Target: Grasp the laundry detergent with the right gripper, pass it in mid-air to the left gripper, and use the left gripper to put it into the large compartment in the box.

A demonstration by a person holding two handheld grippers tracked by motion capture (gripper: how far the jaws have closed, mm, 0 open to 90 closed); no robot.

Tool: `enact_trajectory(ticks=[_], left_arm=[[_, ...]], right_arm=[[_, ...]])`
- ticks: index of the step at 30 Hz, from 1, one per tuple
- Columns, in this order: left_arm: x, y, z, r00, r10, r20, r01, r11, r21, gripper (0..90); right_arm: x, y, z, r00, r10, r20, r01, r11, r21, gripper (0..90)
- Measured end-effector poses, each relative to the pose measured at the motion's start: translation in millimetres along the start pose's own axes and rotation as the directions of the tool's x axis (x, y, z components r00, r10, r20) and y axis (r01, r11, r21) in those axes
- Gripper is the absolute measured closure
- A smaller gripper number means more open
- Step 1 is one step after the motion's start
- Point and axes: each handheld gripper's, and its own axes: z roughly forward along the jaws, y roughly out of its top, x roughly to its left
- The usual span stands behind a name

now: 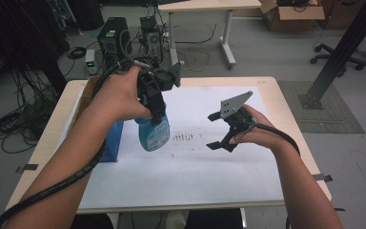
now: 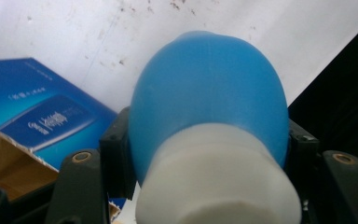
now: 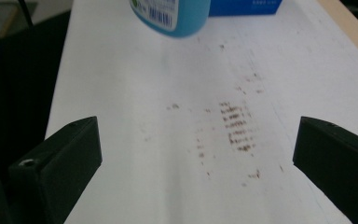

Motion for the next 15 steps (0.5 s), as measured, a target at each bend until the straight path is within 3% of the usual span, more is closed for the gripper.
enact_trajectory(ticks=[3, 6, 11, 15], left_arm=[[8.1, -3.2, -5.7, 0.9978, -0.066, 0.011, 0.066, 0.9978, -0.011, 37.9], [16.2, -7.1, -11.0, 0.9925, -0.121, 0.02, 0.121, 0.9921, -0.031, 37.8], [27.9, -14.4, -18.5, 0.9879, -0.155, 0.009, 0.155, 0.9874, -0.031, 37.8], [37.7, -20.9, -25.8, 0.9737, -0.228, 0.003, 0.228, 0.9722, -0.054, 37.7]], right_arm=[[-3.9, 2.9, -1.7, 1.0, -0.004, -0.004, 0.004, 0.998, 0.063, 2.0], [-9.2, 7.4, -4.0, 0.9999, -0.009, -0.007, 0.01, 0.99, 0.142, 2.4], [-17.5, 14.5, -10.1, 0.9999, -0.012, -0.009, 0.014, 0.97, 0.244, 2.6], [-22.0, 18.2, -13.5, 0.9993, -0.015, -0.033, 0.024, 0.958, 0.287, 2.7]])
